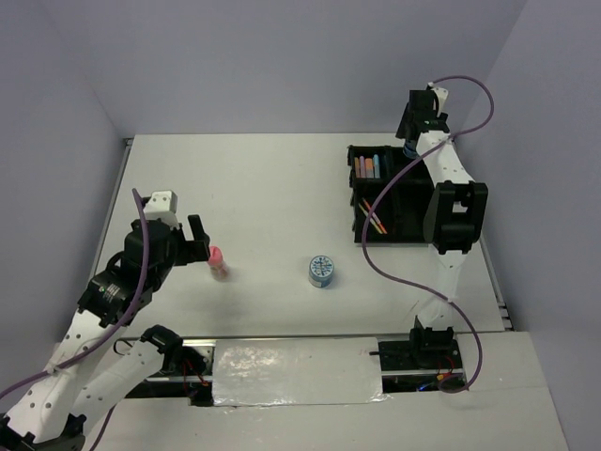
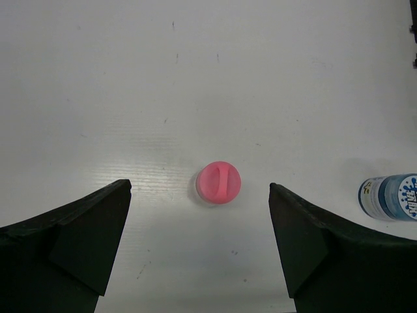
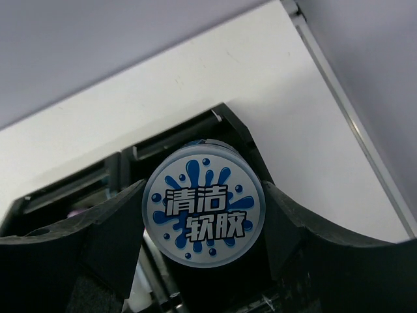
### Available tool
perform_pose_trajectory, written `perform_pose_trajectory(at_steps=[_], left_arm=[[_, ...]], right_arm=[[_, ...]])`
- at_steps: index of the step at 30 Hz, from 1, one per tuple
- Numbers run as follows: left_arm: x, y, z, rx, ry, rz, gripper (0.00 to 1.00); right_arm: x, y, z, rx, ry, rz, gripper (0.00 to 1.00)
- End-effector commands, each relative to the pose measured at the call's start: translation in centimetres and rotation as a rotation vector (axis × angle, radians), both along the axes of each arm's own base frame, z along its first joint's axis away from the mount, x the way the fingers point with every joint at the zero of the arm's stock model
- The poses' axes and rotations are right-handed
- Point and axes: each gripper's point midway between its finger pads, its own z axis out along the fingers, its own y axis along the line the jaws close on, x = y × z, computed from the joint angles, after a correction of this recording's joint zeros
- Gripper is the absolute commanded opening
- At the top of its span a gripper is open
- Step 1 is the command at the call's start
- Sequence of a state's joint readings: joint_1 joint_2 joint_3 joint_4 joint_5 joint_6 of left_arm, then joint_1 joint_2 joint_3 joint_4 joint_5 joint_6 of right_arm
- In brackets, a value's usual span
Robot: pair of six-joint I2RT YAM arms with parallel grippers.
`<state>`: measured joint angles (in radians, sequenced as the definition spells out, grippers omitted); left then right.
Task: Sort the stationery into containers
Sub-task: Place the stationery in the storage box.
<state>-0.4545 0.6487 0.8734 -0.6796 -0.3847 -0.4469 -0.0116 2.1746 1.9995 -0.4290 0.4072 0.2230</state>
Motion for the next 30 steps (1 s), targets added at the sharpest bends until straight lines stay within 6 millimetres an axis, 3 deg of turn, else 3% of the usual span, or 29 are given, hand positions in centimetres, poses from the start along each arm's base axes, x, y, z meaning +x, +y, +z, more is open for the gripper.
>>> perform_pose_trajectory(at_steps=[1, 13, 26, 27, 28, 30], left_arm=[[0.3, -0.1, 1.7, -0.018, -0.062, -0.005, 0.99], [0.4, -0.2, 1.6, -0.017, -0.058, -0.012, 0.99], [0.4, -0.4, 1.5, -0.019, -0.052, -0.020, 0.99], [0.5, -0.4, 1.4, -0.017, -0.051, -0.021, 0.99], [0.5, -0.4, 1.5, -0.018, -0.053, -0.021, 0.99], [0.5, -0.5, 1.4, -0.016, -0.049, -0.024, 0.99]], right_arm=[[0.7, -1.4, 1.3, 0.032, -0.057, -0.035, 0.00], [2.4, -0.5, -2.4, 0.069, -0.034, 0.045, 0.09], [4.2, -0.2, -4.3, 0.075, -0.036, 0.073, 0.17], [4.3, -0.2, -4.5, 0.075, -0.034, 0.075, 0.19], [4.3, -0.2, -4.7, 0.074, -0.033, 0.078, 0.29], [4.4, -0.2, -5.2, 0.072, -0.026, 0.081, 0.40]])
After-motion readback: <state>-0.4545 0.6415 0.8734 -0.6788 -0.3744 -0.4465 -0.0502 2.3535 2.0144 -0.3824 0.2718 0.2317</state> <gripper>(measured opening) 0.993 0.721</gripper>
